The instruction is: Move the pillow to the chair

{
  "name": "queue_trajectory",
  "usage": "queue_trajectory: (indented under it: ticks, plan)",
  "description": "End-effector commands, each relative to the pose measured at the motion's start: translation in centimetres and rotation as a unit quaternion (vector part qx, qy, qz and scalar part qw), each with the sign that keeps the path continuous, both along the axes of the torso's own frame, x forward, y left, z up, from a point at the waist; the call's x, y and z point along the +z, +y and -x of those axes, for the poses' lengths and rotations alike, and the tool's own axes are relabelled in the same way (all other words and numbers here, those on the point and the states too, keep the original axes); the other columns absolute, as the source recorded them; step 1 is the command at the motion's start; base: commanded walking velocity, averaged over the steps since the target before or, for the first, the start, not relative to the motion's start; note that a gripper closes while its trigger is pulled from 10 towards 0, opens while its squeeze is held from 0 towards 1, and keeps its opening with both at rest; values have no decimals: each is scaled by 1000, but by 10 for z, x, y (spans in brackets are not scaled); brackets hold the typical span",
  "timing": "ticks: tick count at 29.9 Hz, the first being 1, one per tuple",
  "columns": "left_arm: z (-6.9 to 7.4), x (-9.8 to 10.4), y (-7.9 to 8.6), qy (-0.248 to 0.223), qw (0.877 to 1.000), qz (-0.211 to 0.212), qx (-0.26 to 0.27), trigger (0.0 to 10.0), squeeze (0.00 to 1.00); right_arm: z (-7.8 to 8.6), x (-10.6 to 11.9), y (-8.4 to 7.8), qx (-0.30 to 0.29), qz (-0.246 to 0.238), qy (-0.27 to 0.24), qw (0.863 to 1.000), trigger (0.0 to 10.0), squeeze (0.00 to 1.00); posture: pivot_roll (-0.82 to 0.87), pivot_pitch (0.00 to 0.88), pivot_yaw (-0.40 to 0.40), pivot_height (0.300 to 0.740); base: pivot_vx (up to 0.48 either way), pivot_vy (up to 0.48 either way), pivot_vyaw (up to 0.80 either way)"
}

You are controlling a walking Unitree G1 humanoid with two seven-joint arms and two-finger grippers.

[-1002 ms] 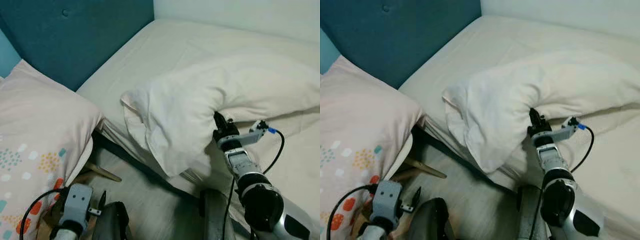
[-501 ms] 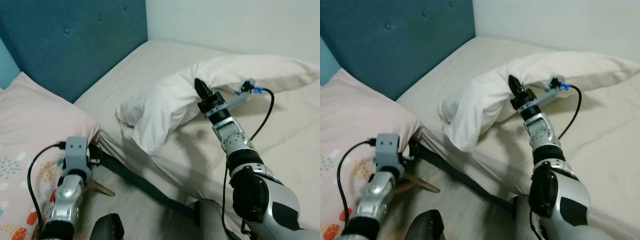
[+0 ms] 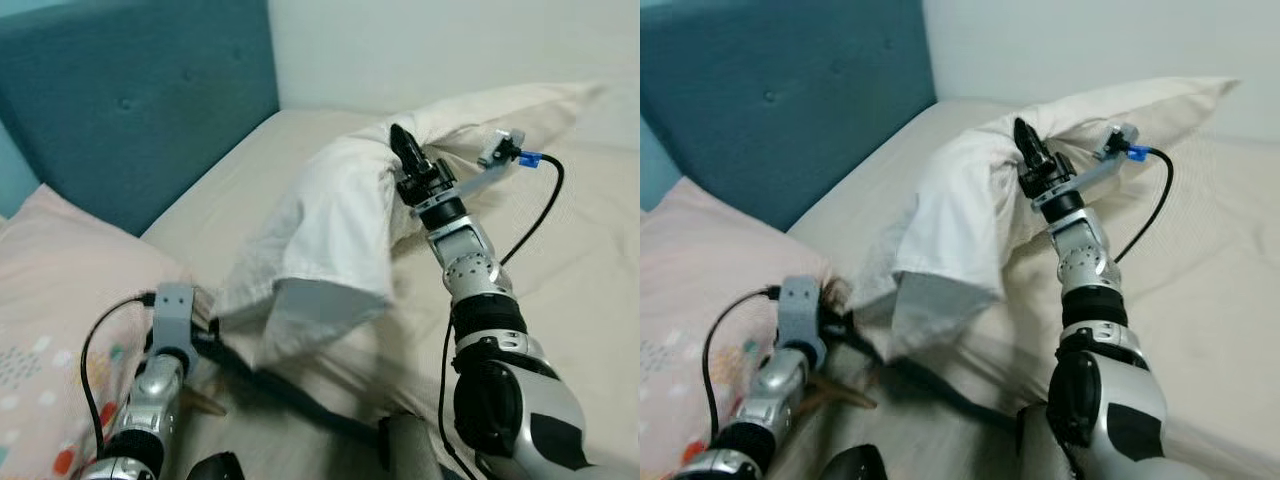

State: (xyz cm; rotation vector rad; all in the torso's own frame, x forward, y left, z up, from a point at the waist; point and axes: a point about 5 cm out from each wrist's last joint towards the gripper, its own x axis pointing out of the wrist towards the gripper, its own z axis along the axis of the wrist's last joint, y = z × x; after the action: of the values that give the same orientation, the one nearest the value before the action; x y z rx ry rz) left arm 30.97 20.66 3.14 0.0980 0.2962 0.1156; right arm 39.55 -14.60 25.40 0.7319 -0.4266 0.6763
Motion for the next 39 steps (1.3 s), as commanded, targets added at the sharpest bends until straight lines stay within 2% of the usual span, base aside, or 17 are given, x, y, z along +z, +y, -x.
queue_trajectory:
  ticks: [1, 2, 4, 5, 6, 8, 13, 14, 17, 20, 21, 22, 28, 29, 31, 35, 39]
  plan:
    - [12, -17, 8, 51, 998, -11, 17, 10000, 0, 3, 14, 14, 18, 8, -30, 999, 0, 0, -101, 0, 93, 506, -285, 0, 0]
    - [12, -17, 8, 51, 998, -11, 17, 10000, 0, 3, 14, 14, 18, 8, -30, 999, 0, 0, -101, 0, 93, 506, -285, 0, 0]
    - [23, -32, 11, 95, 995, -10, 22, 10000, 0, 5, 10, 24, 29, 16, -25, 999, 0, 0, -99, 0, 89, 516, -480, 0, 0]
    - [23, -32, 11, 95, 995, -10, 22, 10000, 0, 5, 10, 24, 29, 16, -25, 999, 0, 0, -99, 0, 89, 516, -480, 0, 0]
    - [34, -41, 14, 114, 993, -9, 28, 10000, 0, 8, 8, 31, 39, 18, -21, 999, 0, 0, -98, 0, 88, 526, -364, 0, 0]
    - [34, -41, 14, 114, 993, -9, 28, 10000, 0, 8, 8, 31, 39, 18, -21, 999, 0, 0, -98, 0, 88, 526, -364, 0, 0]
    - [46, -52, 18, 134, 990, 3, 38, 10000, 0, 9, 7, 37, 46, 19, -20, 999, 0, 0, -100, 0, 85, 540, -73, 0, 0]
    - [56, -61, 18, 162, 986, -14, 28, 10000, 0, 9, 8, 38, 46, 21, -19, 999, 0, 0, -101, 0, 86, 545, 0, 0, 0]
    - [64, -67, 17, 182, 983, -27, 20, 10000, 0, 9, 8, 39, 45, 23, -19, 999, 0, 0, -101, 0, 86, 549, 0, 0, 0]
    - [99, -92, 21, 256, 965, -16, 49, 10000, 0, 9, 7, 36, 32, 25, -11, 999, 0, 0, -112, 0, 82, 564, 0, 0, 0]
    - [99, -92, 21, 256, 965, -16, 49, 10000, 0, 9, 7, 36, 32, 25, -11, 999, 0, 0, -112, 0, 82, 564, 0, 0, 0]
    - [107, -97, 22, 270, 961, -10, 58, 10000, 0, 9, 7, 35, 29, 26, -8, 999, 0, 0, -114, 0, 80, 568, 0, 0, 0]
    - [117, -102, 23, 283, 957, -2, 66, 10000, 0, 9, 6, 35, 26, 28, -2, 999, 0, 0, -112, 0, 75, 583, 0, 0, 0]
    - [123, -106, 22, 299, 952, 3, 70, 10000, 0, 10, 5, 36, 27, 28, 1, 999, 0, 0, -107, 0, 72, 592, -480, 0, 0]
    - [126, -108, 22, 305, 950, 3, 71, 10000, 0, 10, 5, 37, 27, 27, 1, 999, 0, 0, -107, 0, 71, 602, -480, 0, 0]
    - [127, -108, 21, 304, 950, 0, 69, 10000, 0, 10, 6, 38, 29, 26, 0, 999, 0, 0, -107, 0, 71, 616, -480, 0, 0]
    - [128, -109, 19, 307, 950, -4, 63, 10000, 0, 11, 9, 38, 30, 24, -2, 999, 0, 0, -105, 0, 67, 635, 0, 0, 0]
